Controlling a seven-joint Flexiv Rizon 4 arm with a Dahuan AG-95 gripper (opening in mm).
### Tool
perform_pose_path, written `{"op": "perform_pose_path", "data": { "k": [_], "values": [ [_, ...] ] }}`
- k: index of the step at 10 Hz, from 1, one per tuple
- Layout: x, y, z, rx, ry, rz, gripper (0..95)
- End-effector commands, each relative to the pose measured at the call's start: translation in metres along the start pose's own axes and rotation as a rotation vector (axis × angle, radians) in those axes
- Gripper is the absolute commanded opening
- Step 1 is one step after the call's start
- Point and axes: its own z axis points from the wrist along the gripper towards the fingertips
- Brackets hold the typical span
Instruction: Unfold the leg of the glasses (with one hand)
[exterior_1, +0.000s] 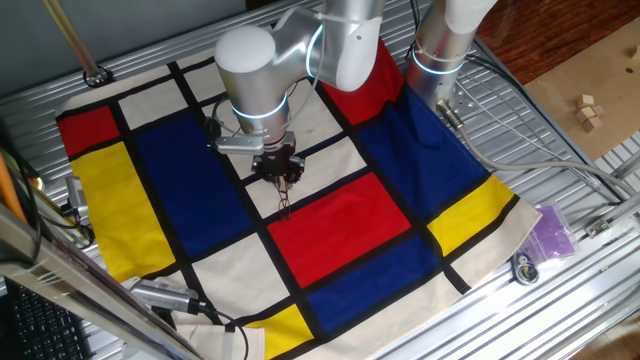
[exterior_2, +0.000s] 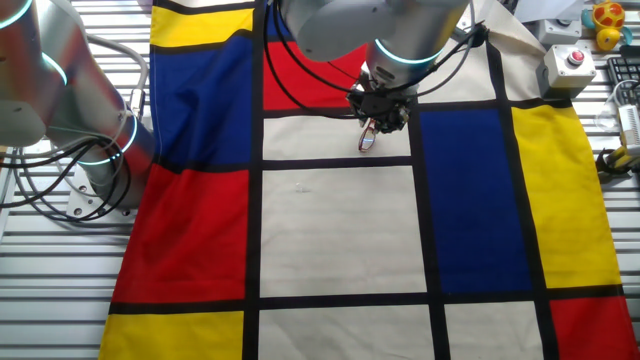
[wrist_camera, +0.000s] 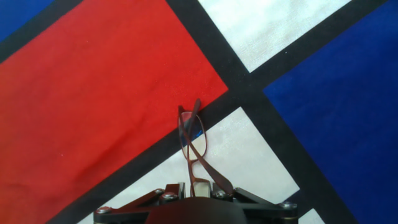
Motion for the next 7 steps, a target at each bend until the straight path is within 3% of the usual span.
{"op": "perform_pose_path", "data": {
  "k": [1, 7],
  "values": [
    [-0.0004, 0.0003, 0.0004, 0.003, 0.002, 0.003, 19.0],
    [-0.0025, 0.002, 0.0017, 0.008, -0.001, 0.01, 19.0]
  ]
}}
